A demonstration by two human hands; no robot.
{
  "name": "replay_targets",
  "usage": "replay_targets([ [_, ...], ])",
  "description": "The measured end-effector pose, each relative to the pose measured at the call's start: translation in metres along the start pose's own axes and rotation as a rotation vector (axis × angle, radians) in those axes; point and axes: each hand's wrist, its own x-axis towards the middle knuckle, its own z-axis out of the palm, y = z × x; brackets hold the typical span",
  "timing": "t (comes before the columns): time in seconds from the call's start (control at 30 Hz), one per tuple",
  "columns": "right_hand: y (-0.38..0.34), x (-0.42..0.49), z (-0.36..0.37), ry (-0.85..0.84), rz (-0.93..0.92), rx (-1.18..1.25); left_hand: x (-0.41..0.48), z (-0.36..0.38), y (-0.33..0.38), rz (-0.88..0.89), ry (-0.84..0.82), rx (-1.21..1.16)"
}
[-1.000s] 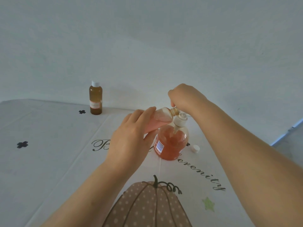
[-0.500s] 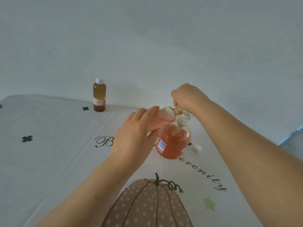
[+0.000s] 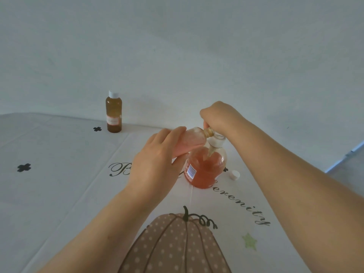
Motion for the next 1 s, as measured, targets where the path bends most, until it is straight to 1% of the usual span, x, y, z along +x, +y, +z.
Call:
replay_targets([
  [0.13, 0.001, 0.001, -0.001, 0.033, 0.002, 0.039, 0.001, 0.0, 0.0, 0.009, 0.006, 0.007],
  [0.3, 0.003, 0.001, -0.007, 0.08, -0.049, 0.082, 0.0, -0.001, 0.002, 0.023, 0.04, -0.009],
  [0.47, 0.001, -0.002, -0.016, 0.102, -0.078, 0.013, 0.0, -0.002, 0.003, 0.032, 0.055, -0.031],
  [0.63, -0.002, 0.0, -0.014, 0.097, -0.029, 0.008, 0.001, -0.002, 0.003, 0.033, 0.074, -0.012],
  [0.7, -0.002, 0.002, -0.009, 0.066, -0.019, 0.0, 0.001, -0.002, 0.002, 0.041, 0.071, -0.005],
  [0.9, 0.001, 0.004, -0.003, 0.066, -0.02, 0.024, 0.003, -0.003, 0.0, 0.048, 0.069, 0.043],
  [1.0, 0.003, 0.004, -0.003, 0.068, -0.028, 0.053, 0.002, -0.002, 0.0, 0.042, 0.057, 0.03],
])
